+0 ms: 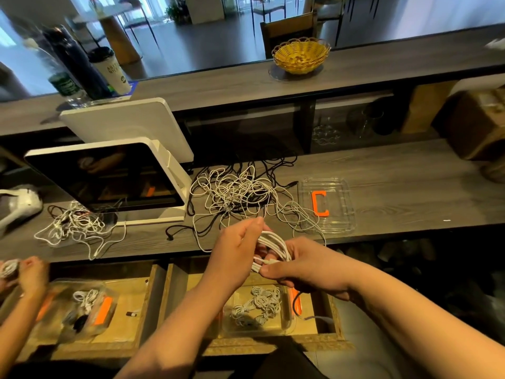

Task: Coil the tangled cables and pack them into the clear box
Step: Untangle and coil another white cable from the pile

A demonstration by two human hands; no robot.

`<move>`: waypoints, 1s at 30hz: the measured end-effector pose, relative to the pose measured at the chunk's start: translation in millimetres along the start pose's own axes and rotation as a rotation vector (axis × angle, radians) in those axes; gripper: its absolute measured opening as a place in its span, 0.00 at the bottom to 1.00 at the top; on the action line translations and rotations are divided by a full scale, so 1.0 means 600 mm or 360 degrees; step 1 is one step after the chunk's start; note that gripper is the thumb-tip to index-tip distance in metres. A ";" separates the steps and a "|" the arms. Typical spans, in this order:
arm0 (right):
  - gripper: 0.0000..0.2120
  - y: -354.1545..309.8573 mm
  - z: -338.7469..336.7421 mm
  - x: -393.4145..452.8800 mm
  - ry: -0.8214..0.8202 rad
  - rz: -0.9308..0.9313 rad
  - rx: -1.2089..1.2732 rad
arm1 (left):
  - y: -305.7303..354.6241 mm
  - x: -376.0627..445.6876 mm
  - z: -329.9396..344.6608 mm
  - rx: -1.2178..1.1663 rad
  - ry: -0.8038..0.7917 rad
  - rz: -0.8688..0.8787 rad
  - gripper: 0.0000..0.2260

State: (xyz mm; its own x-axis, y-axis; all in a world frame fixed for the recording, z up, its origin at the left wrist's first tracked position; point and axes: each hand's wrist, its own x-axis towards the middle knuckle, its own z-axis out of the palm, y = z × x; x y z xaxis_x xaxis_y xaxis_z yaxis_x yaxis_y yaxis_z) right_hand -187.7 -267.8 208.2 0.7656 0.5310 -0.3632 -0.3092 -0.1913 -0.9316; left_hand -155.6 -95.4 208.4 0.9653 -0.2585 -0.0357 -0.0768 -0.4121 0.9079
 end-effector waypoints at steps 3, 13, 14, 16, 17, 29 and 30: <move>0.07 0.000 0.002 0.001 -0.0008 -0.0011 -0.0083 | -0.005 -0.013 -0.010 0.0168 0.0015 0.0015 0.30; 0.21 -0.007 -0.010 0.008 0.0447 -0.0389 -0.0076 | 0.000 -0.033 -0.019 -0.0256 0.0333 -0.0295 0.23; 0.19 -0.006 -0.012 0.008 0.0471 -0.0417 -0.0051 | -0.001 -0.033 -0.019 -0.0315 0.0365 -0.0336 0.22; 0.13 -0.002 -0.006 0.011 0.0466 -0.0446 -0.0079 | -0.001 -0.031 -0.016 -0.0431 0.0448 -0.0374 0.22; 0.11 0.003 0.001 0.013 0.0464 -0.0455 -0.0120 | -0.001 -0.030 -0.012 -0.0462 0.0514 -0.0387 0.22; 0.13 0.002 0.049 0.015 0.0670 -0.0492 -0.0831 | 0.014 -0.006 0.029 -0.0298 0.1158 -0.0033 0.23; 0.14 -0.002 0.047 0.014 0.0669 -0.0491 -0.0912 | 0.013 0.000 0.030 -0.0228 0.1143 0.0004 0.24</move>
State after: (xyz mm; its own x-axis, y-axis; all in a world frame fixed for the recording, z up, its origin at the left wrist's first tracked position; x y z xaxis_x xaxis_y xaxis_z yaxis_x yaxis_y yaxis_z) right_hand -197.2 -239.9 206.6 0.9549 0.2934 0.0450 0.2054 -0.5435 -0.8139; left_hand -160.9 -114.2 208.0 0.8946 0.3973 0.2047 -0.0934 -0.2815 0.9550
